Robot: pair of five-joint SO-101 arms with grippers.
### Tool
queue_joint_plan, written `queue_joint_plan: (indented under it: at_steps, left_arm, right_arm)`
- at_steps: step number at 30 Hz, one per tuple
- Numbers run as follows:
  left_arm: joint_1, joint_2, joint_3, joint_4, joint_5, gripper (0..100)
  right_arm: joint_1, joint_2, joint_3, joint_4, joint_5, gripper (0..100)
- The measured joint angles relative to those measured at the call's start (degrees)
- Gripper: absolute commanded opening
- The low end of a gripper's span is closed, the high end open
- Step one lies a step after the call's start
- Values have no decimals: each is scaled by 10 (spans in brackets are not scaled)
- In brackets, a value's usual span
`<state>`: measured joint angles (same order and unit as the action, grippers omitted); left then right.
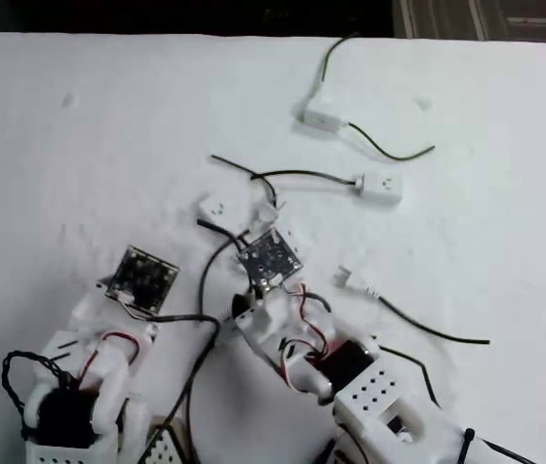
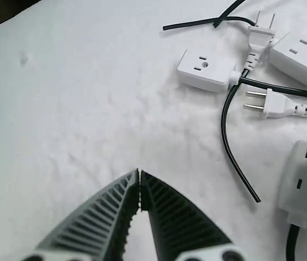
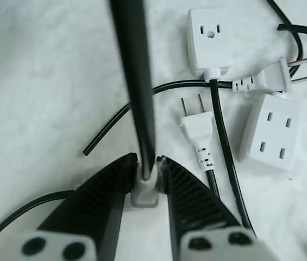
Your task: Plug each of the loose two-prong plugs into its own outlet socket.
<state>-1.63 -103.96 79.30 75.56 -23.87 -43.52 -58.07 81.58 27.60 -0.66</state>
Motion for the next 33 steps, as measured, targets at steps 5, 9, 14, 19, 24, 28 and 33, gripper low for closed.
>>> queue_joint_plan:
  at_steps: [5,9,14,19,24,28,33]
  left_arm:
    - [-13,0,0,0,0,26]
    - [-13,0,0,0,0,26]
    - [-13,0,0,0,0,26]
    - [-13,0,0,0,0,26]
    - [-13,0,0,0,0,26]
    - [-13,0,0,0,0,26]
    - [-13,0,0,0,0,26]
  right_arm:
    - [-1,31,0,-21,0,17]
    - [3,88,1,-69,0,17]
    - [3,124,-1,-91,-1,17]
    - [3,127,-4,-69,-1,17]
    - [4,127,-6,-40,-1,17]
    - [4,127,-6,-22,-1,17]
    - [4,126,-8,9,-2,17]
